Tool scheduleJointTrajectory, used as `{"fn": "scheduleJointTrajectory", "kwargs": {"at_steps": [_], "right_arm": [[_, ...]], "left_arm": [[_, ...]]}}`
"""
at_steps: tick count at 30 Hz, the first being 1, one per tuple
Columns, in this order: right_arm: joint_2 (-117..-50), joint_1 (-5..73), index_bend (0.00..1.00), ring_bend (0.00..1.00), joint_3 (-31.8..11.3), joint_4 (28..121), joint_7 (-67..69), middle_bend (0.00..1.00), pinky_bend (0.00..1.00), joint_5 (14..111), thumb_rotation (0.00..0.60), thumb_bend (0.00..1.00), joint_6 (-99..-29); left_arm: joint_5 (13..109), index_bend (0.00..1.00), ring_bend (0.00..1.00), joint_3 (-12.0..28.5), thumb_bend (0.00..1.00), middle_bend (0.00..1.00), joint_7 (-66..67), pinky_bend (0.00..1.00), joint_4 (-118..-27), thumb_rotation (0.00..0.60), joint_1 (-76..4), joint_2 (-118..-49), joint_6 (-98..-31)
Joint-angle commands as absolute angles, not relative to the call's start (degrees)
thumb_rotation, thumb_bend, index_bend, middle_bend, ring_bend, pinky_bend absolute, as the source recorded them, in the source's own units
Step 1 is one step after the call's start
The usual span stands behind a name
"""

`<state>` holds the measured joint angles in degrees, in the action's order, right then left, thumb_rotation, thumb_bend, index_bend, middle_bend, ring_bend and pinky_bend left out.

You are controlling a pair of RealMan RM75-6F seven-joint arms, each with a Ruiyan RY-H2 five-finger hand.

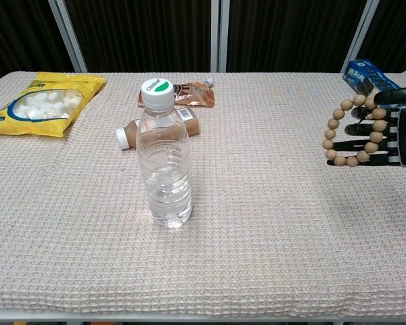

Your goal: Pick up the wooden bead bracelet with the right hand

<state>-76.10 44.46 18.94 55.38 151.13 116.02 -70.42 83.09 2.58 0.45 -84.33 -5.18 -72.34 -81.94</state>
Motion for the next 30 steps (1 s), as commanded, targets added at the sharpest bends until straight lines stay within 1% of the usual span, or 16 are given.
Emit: {"fn": "scheduleJointTrajectory", "kwargs": {"at_steps": [1,5,6,8,10,12,13,14,18,21,22,27,30], "right_arm": [[-79.8,44.9,0.54,0.17,21.4,50.0,152.6,0.47,0.0,117.0,0.448,0.7,-76.9],[-81.7,43.3,0.48,0.15,20.1,48.8,148.4,0.46,0.0,114.6,0.432,0.65,-80.3],[-82.0,43.0,0.48,0.15,19.4,49.1,147.8,0.46,0.0,113.5,0.421,0.63,-81.3],[-82.6,42.4,0.48,0.15,18.9,49.5,147.6,0.46,0.0,112.2,0.384,0.56,-82.7],[-83.2,41.9,0.47,0.15,18.4,49.9,147.1,0.46,0.0,111.1,0.345,0.46,-83.4],[-83.8,41.5,0.47,0.15,18.0,50.8,146.5,0.46,0.0,109.7,0.301,0.33,-83.2],[-83.9,41.3,0.47,0.15,17.7,51.4,146.4,0.46,0.0,109.0,0.29,0.29,-83.1],[-84.0,41.2,0.47,0.15,17.5,52.0,146.4,0.46,0.0,108.3,0.278,0.22,-82.9],[-83.9,40.9,0.47,0.15,16.5,54.6,144.9,0.46,0.0,105.6,0.265,0.06,-81.5],[-83.7,41.0,0.48,0.16,16.0,55.9,146.7,0.47,0.0,104.6,0.263,0.0,-81.6],[-83.7,41.1,0.48,0.16,15.9,56.2,147.4,0.47,0.0,104.5,0.263,0.0,-81.5],[-83.7,42.3,0.6,0.16,15.6,58.3,147.8,0.49,0.0,103.6,0.266,0.0,-79.1],[-83.6,42.9,0.65,0.16,15.2,59.6,150.5,0.49,0.0,102.9,0.265,0.0,-78.5]], "left_arm": [[83.2,0.15,0.0,2.6,0.0,0.08,0.4,0.0,-84.3,0.6,-5.3,-72.4,-81.9],[83.4,0.15,0.0,2.5,0.0,0.08,0.2,0.0,-84.4,0.6,-5.5,-72.4,-81.7],[83.4,0.15,0.0,2.5,0.0,0.08,0.3,0.0,-84.4,0.6,-5.5,-72.4,-81.8],[83.4,0.15,0.0,2.5,0.0,0.08,0.3,0.0,-84.5,0.6,-5.5,-72.4,-81.8],[83.4,0.15,0.0,2.5,0.0,0.08,0.4,0.0,-84.5,0.6,-5.5,-72.4,-81.8],[83.4,0.15,0.0,2.4,0.0,0.08,0.5,0.0,-84.7,0.6,-5.6,-72.3,-81.7],[83.4,0.15,0.0,2.4,0.0,0.08,0.5,0.0,-84.8,0.6,-5.6,-72.3,-81.7],[83.4,0.15,0.0,2.4,0.0,0.08,0.6,0.0,-84.9,0.6,-5.6,-72.2,-81.8],[83.4,0.15,0.0,2.3,0.0,0.08,0.7,0.0,-85.0,0.6,-5.5,-72.2,-81.9],[83.3,0.15,0.0,2.2,0.0,0.08,0.6,0.0,-85.1,0.6,-5.6,-72.2,-81.7],[83.3,0.15,0.0,2.2,0.0,0.08,0.6,0.0,-85.1,0.6,-5.6,-72.2,-81.6],[83.6,0.15,0.0,2.1,0.0,0.08,0.9,0.0,-85.3,0.6,-5.7,-72.2,-81.8],[83.6,0.15,0.0,2.1,0.0,0.08,1.0,0.0,-85.4,0.6,-5.7,-72.2,-81.8]]}}
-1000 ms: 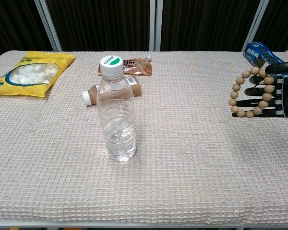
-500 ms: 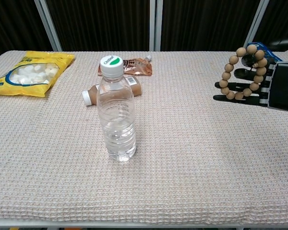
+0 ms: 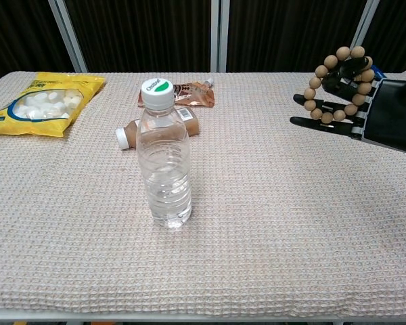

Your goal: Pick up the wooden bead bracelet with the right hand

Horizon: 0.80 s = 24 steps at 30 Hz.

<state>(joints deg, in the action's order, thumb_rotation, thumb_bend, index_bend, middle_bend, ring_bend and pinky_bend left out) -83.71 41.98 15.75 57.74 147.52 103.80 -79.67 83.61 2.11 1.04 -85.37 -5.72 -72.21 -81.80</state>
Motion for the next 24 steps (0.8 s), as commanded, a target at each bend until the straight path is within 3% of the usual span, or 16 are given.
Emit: {"fn": "scheduleJointTrajectory", "kwargs": {"at_steps": [1,5,10,12,18,24], "right_arm": [[-83.6,43.1,0.66,0.16,15.3,59.6,151.2,0.49,0.0,102.9,0.265,0.0,-78.3],[-83.9,43.8,0.67,0.16,15.3,59.6,152.4,0.49,0.0,103.1,0.267,0.0,-77.8],[-83.8,42.9,0.63,0.16,13.3,61.5,136.8,0.5,0.0,100.7,0.266,0.01,-75.6],[-83.6,42.4,0.61,0.17,12.3,63.7,130.6,0.51,0.0,99.3,0.264,0.07,-74.7],[-83.6,40.4,0.61,0.22,9.4,67.9,117.0,0.57,0.0,95.2,0.254,0.37,-72.9],[-83.5,39.5,0.63,0.23,8.3,68.9,113.6,0.58,0.0,94.8,0.254,0.48,-72.7]], "left_arm": [[83.6,0.15,0.0,2.1,0.0,0.08,1.0,0.0,-85.4,0.6,-5.7,-72.2,-81.7],[83.4,0.15,0.0,1.9,0.0,0.08,1.0,0.0,-85.4,0.6,-5.6,-72.2,-81.6],[83.2,0.15,0.0,1.8,0.0,0.08,0.6,0.0,-85.0,0.6,-5.5,-72.4,-81.6],[83.2,0.15,0.0,1.7,0.0,0.08,0.5,0.0,-84.9,0.6,-5.5,-72.4,-81.5],[83.2,0.15,0.0,1.8,0.0,0.08,0.4,0.0,-84.8,0.6,-5.4,-72.5,-81.7],[83.2,0.15,0.0,1.8,0.0,0.08,0.4,0.0,-84.8,0.6,-5.3,-72.5,-82.0]]}}
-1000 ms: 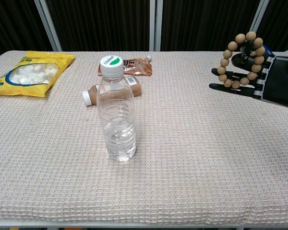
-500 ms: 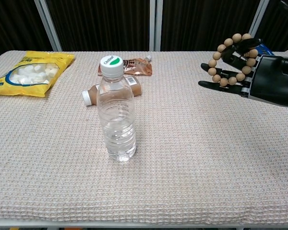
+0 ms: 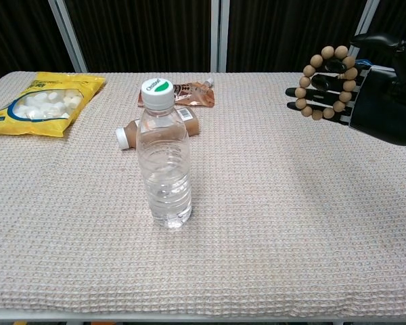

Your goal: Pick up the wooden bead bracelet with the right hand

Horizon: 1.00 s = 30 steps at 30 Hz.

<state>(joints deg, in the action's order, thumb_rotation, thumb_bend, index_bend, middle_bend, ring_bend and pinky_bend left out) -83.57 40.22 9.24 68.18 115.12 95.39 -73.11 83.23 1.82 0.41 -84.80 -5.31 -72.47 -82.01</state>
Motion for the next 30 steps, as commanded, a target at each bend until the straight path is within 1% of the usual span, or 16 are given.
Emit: {"fn": "scheduleJointTrajectory", "kwargs": {"at_steps": [1,12,19,22,26,27,30], "right_arm": [[-83.5,39.4,0.63,0.23,8.2,68.9,113.3,0.58,0.0,94.9,0.254,0.49,-72.7],[-83.4,38.2,0.65,0.23,7.1,69.6,111.0,0.59,0.0,95.5,0.255,0.61,-72.9],[-83.1,37.5,0.66,0.24,6.7,70.1,109.9,0.6,0.0,95.8,0.254,0.64,-73.3],[-83.0,37.2,0.67,0.24,6.6,70.1,108.9,0.6,0.0,96.1,0.253,0.73,-73.7],[-82.8,36.9,0.67,0.24,6.5,70.1,107.9,0.6,0.0,96.6,0.248,0.94,-74.3],[-82.7,36.8,0.67,0.24,6.4,70.1,107.5,0.6,0.0,96.8,0.248,0.97,-74.4],[-82.6,36.6,0.66,0.24,6.4,70.0,106.8,0.59,0.0,97.2,0.247,1.0,-74.8]], "left_arm": [[83.2,0.15,0.0,1.8,0.0,0.08,0.4,0.0,-84.8,0.6,-5.3,-72.5,-82.1],[83.3,0.15,0.0,1.9,0.0,0.08,0.1,0.0,-84.8,0.6,-5.2,-72.4,-82.3],[83.4,0.15,0.0,2.0,0.0,0.08,-0.1,0.0,-84.5,0.6,-5.1,-72.6,-82.5],[83.4,0.15,0.0,2.0,0.0,0.08,-0.2,0.0,-84.4,0.6,-5.1,-72.6,-82.6],[83.5,0.15,0.0,1.9,0.0,0.08,-0.4,0.0,-84.4,0.6,-5.1,-72.6,-82.6],[83.5,0.15,0.0,1.9,0.0,0.08,-0.4,0.0,-84.4,0.6,-5.1,-72.6,-82.6],[83.6,0.15,0.0,1.9,0.0,0.08,-0.5,0.0,-84.3,0.6,-5.1,-72.7,-82.7]]}}
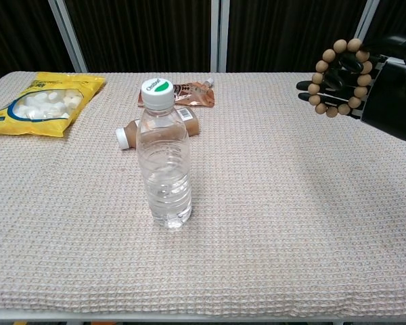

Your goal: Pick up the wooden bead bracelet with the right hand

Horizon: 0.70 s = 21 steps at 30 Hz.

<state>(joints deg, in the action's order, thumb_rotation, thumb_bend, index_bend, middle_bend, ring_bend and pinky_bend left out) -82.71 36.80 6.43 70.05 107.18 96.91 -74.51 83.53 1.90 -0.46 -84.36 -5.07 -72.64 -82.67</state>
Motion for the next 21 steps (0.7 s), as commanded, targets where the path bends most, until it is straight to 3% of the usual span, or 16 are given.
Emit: {"fn": "scheduleJointTrajectory", "kwargs": {"at_steps": [1,17,21], "right_arm": [[-82.6,36.6,0.65,0.24,6.4,69.9,106.7,0.59,0.0,97.3,0.248,1.0,-74.9],[-82.2,36.5,0.45,0.18,5.7,69.2,109.3,0.47,0.0,98.2,0.369,1.0,-76.5],[-82.1,36.6,0.38,0.16,5.8,68.7,110.6,0.44,0.0,99.0,0.456,1.0,-77.4]], "left_arm": [[83.6,0.15,0.0,1.9,0.0,0.08,-0.5,0.0,-84.3,0.6,-5.1,-72.7,-82.7],[83.6,0.15,0.0,1.9,0.0,0.08,-0.6,0.0,-84.1,0.6,-5.1,-72.8,-82.6],[83.6,0.15,0.0,1.9,0.0,0.08,-0.8,0.0,-84.0,0.6,-5.1,-72.8,-82.7]]}}
